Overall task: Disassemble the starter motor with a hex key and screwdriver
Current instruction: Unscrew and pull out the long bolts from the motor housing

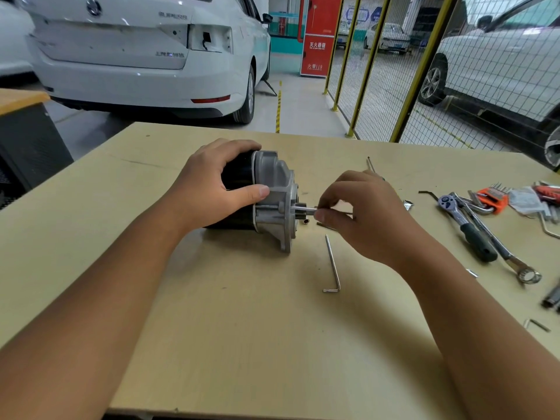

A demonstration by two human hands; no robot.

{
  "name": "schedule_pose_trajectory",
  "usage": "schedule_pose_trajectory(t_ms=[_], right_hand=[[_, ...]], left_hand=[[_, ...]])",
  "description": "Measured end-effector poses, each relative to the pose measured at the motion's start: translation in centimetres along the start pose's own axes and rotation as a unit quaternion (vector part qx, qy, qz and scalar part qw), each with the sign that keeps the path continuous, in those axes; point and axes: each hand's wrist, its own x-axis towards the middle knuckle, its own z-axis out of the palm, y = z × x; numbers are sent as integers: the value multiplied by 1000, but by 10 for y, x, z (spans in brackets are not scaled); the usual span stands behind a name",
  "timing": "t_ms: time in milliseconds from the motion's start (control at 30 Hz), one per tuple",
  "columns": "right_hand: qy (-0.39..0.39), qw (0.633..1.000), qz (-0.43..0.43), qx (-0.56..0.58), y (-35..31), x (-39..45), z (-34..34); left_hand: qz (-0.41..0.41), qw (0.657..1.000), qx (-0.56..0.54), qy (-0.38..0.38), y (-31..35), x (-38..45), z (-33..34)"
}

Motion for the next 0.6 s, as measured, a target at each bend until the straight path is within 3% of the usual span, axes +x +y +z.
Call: schedule_pose_trajectory(t_ms=[100,267,600], right_hand=[[3,1000,0,-14,-2,0,-2],[-9,998,6,63,0,-1,0],[1,1000,-5,24,-1,0,0]], left_hand=[[2,1000,1,0,0,0,0],[3,1000,3,1,-1,1,0],[3,1000,1,0,-3,1,1]])
